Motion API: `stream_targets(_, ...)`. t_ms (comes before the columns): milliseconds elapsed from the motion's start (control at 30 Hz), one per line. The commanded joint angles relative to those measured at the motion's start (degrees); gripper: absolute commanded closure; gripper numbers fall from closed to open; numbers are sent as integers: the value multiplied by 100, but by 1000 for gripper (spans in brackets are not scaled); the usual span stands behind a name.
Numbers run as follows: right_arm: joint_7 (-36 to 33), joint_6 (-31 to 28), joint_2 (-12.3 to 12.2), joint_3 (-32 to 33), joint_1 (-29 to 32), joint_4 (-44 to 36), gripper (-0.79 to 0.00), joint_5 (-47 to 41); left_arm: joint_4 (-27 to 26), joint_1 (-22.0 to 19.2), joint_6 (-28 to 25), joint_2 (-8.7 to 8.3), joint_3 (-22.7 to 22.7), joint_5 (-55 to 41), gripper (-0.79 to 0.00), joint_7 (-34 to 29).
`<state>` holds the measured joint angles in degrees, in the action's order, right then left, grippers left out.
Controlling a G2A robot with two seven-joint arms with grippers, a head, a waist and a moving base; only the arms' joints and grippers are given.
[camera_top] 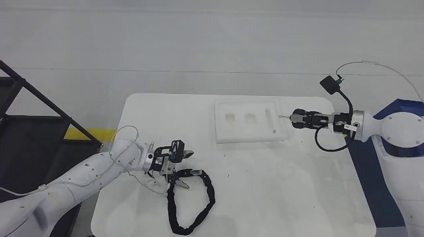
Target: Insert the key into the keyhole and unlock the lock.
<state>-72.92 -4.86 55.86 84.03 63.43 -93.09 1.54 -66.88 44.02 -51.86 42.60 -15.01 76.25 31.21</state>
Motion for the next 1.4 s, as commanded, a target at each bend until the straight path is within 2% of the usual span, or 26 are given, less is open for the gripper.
stream_targets(0,0,0,0,0,0,0,0,0,-9,87,284,1,-30,182,-785,-30)
stream_targets(67,0,0,0,0,0,0,0,0,-82,152,700,5,-68,417,-785,-154)
stream_targets(133,0,0,0,0,0,0,0,0,-211,248,889,4,-98,504,-785,-68)
stream_targets(533,0,0,0,0,0,0,0,0,-199,482,866,82,-280,611,-782,-46)
stream_targets(567,0,0,0,0,0,0,0,0,-184,494,863,97,-298,590,-631,-45)
stream_targets(667,0,0,0,0,0,0,0,0,-157,513,890,150,-338,599,-437,-126)
stream_targets(700,0,0,0,0,0,0,0,0,-137,514,891,166,-349,617,-388,-184)
stream_targets(800,0,0,0,0,0,0,0,0,-83,546,872,205,-402,565,-311,-243)
stream_targets(933,0,0,0,0,0,0,0,0,-12,591,842,232,-463,600,-83,-319)
stream_targets(967,0,0,0,0,0,0,0,0,-8,600,832,240,-479,605,0,-343)
stream_targets(1167,0,0,0,0,0,0,0,0,-3,594,659,290,-638,423,0,-332)
stream_targets(1367,0,0,0,0,0,0,0,0,-373,441,294,301,-895,242,0,-230)
